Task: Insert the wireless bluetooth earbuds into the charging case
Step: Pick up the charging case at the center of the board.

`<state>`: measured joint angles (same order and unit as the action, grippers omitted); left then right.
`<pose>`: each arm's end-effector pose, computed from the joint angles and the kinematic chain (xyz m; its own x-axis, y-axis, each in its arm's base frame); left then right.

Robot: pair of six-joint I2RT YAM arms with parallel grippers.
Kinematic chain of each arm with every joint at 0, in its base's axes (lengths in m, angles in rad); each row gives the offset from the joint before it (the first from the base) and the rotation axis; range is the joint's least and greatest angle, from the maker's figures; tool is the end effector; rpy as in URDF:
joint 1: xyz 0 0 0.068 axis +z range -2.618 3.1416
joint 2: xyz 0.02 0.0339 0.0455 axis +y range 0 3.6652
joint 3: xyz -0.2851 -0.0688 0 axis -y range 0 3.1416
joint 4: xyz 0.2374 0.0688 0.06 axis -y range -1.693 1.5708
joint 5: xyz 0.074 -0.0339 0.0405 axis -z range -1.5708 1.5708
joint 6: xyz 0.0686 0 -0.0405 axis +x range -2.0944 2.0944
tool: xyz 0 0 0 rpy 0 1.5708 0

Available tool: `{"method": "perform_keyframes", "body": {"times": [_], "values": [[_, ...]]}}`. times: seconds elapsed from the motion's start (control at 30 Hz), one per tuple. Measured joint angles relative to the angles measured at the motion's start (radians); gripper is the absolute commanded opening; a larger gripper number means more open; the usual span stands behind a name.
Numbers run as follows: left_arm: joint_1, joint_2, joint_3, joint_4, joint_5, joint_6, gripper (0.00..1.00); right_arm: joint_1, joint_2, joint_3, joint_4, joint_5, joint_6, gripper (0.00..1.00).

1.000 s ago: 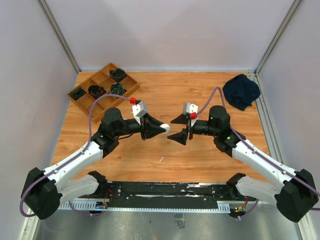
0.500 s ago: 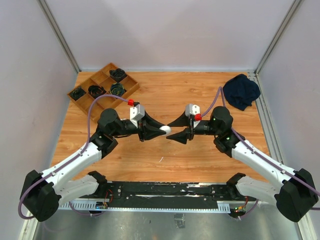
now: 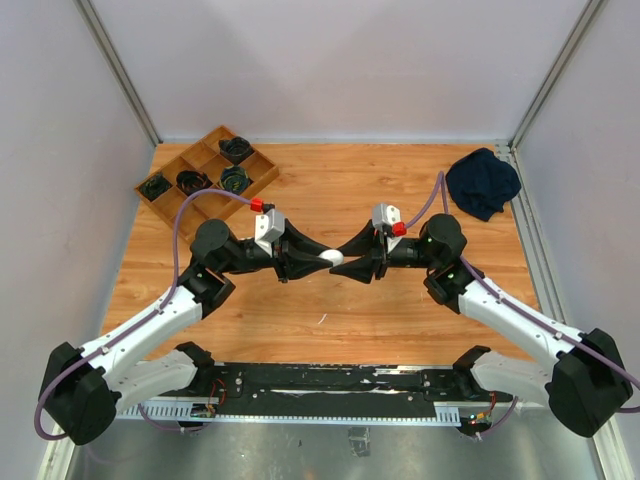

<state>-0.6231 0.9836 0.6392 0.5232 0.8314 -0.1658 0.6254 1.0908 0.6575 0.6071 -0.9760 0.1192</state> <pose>0.1524 -0.1719 0.3485 -0.0199 -0.1226 -0.9923 0.9940 0.1041 -0.0328 0.1611 0.1864 0.3406 0.0215 0.0977 -0.9950 -0.9991 -0.0352 -0.0251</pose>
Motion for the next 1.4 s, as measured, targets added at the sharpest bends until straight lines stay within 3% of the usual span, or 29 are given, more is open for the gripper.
{"method": "perform_keyframes", "body": {"times": [0.43, 0.57, 0.77, 0.93, 1.4], "values": [[-0.008, 0.001, 0.000, 0.007, -0.017, -0.004, 0.14, 0.000, 0.014, 0.000, 0.055, -0.020, 0.054, 0.27], [-0.008, 0.001, -0.003, 0.010, -0.018, -0.005, 0.22, 0.000, 0.018, 0.000, 0.056, -0.020, 0.067, 0.21], [-0.009, 0.001, -0.019, 0.026, -0.037, -0.016, 0.49, -0.001, 0.027, -0.001, 0.057, -0.023, 0.074, 0.15], [-0.010, -0.011, -0.034, 0.015, -0.082, -0.025, 0.64, -0.002, 0.028, -0.008, 0.063, -0.018, 0.076, 0.15], [-0.014, -0.065, -0.035, -0.061, -0.254, -0.014, 0.70, -0.002, 0.028, -0.020, 0.068, -0.002, 0.076, 0.15]]}}
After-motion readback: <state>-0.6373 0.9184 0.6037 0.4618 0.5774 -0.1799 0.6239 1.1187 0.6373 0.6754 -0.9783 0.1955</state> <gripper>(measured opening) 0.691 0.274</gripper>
